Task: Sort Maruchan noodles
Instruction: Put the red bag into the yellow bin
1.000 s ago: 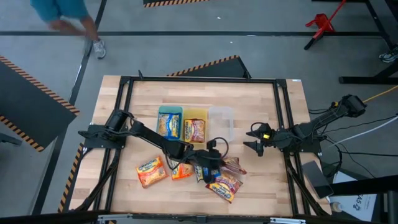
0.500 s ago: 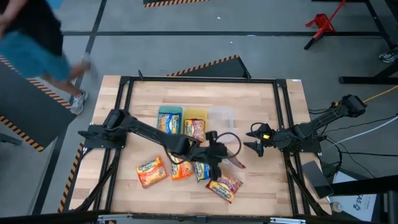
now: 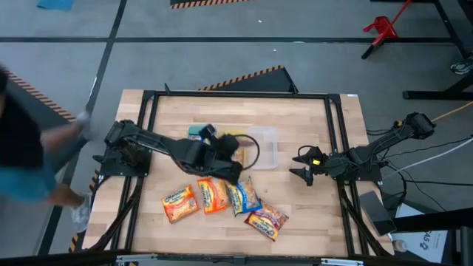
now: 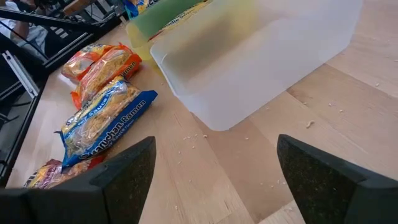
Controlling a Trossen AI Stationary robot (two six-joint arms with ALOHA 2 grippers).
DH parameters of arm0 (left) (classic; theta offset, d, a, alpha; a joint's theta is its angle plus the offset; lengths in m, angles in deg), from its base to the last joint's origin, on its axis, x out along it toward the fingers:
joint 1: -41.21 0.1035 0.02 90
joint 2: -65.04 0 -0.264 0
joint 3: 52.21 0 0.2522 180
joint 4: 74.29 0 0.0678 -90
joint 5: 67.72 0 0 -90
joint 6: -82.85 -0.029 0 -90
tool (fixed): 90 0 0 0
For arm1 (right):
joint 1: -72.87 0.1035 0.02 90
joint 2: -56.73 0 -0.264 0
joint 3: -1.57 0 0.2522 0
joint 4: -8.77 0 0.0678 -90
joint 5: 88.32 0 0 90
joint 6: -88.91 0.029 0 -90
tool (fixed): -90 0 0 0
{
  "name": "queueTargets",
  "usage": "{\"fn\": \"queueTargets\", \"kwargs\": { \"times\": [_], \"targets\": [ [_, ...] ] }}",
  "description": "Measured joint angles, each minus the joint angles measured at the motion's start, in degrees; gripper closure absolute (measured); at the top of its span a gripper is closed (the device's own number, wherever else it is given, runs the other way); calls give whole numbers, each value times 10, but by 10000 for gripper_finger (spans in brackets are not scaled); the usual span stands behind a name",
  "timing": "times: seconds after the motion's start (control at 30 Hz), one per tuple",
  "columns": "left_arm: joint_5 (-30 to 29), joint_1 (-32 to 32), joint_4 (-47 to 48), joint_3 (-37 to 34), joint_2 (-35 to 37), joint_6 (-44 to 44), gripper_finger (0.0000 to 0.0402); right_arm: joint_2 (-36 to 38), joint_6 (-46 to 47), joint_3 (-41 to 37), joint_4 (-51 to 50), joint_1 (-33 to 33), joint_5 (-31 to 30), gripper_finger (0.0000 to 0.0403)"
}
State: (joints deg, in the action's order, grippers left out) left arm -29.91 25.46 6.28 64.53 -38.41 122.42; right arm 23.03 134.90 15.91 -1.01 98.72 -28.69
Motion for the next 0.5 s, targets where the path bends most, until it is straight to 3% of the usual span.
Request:
{"fn": "queueTargets", "kwargs": {
  "times": [0.17, 0.5],
  "targets": [
    [-25, 28, 20, -21, 0, 44, 401, 0, 0, 0, 0, 0, 0, 81],
    [-19, 59, -15, -142, 0, 153, 402, -1, 0, 0, 0, 0, 0, 81]
  ]
}}
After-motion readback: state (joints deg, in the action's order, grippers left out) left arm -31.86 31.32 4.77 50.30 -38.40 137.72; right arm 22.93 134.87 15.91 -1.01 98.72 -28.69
